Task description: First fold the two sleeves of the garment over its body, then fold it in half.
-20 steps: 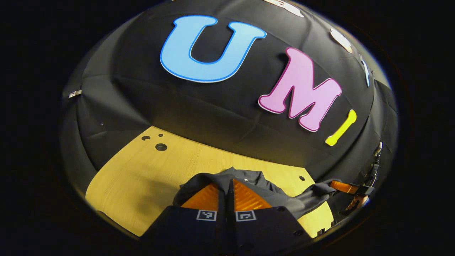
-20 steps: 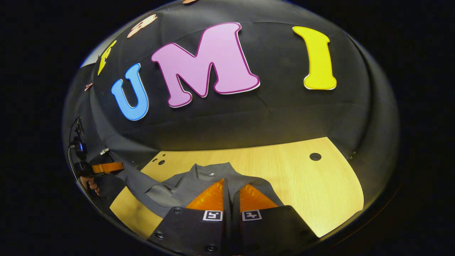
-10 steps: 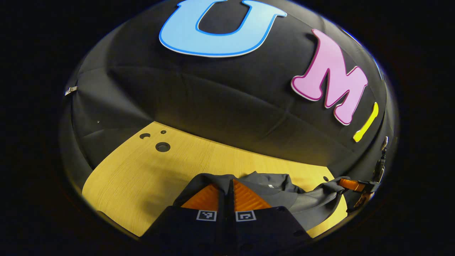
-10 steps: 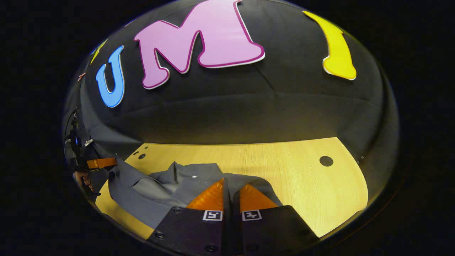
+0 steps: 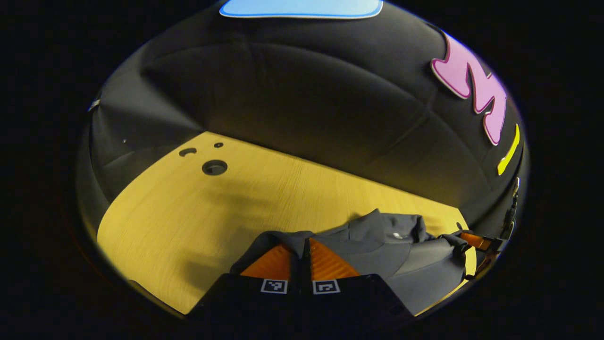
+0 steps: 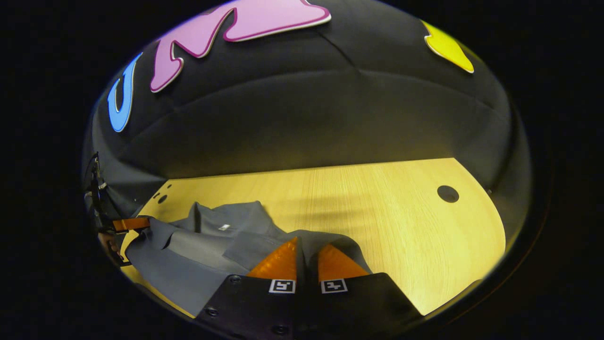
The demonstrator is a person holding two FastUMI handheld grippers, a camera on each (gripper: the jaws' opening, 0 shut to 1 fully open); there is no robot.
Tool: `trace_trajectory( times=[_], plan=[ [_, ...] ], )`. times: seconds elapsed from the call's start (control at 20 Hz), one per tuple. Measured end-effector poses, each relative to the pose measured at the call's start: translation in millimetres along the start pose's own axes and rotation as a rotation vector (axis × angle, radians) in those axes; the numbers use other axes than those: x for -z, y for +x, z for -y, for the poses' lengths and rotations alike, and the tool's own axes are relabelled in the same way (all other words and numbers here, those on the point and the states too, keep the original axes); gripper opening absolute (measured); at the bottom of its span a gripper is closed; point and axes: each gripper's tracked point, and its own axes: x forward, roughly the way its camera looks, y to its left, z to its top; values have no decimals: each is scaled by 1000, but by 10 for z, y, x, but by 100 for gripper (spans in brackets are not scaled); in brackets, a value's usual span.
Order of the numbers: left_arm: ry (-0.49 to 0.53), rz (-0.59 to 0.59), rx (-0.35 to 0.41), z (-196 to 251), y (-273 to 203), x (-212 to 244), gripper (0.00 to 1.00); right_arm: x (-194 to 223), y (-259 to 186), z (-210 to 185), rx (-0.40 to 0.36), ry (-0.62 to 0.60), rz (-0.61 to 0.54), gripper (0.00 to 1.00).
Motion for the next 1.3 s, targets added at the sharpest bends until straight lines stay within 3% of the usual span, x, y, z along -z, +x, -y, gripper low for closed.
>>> trace_trajectory(
  times=[0.45, 0.65, 0.75, 0.9, 0.95, 1.05, 1.1, 1.15, 1.2, 1.3],
  plan=[
    [40, -26, -47, -33, 221, 205, 6, 269, 175, 69, 28, -44, -62, 7],
    [81, -33, -55, -14, 166, 187, 14, 235, 76, 57, 41, -44, -72, 14],
    [94, -42, -71, -24, 117, 184, 23, 247, 36, 79, 62, -45, -80, 45],
    [101, -53, -59, 53, 34, 207, 68, 170, -88, 53, 55, -50, -62, 91],
    [114, -48, -59, 73, -1, 199, 72, 147, -145, 43, 56, -50, -59, 91],
    [148, -21, -73, 97, -118, 136, 100, 59, -273, 18, 54, -43, -37, 89],
    [154, -16, -68, 129, -189, 121, 96, 8, -347, -5, 51, -41, -26, 89],
    [158, -10, -59, 177, -254, 105, 96, -34, -441, -31, 46, -41, -20, 77],
    [160, 0, -51, 219, -339, 75, 96, -82, -536, -53, 38, -40, -10, 89],
    [163, 30, -34, 304, -557, -11, 96, -189, -745, -76, 29, -51, 9, 89]
  ],
)
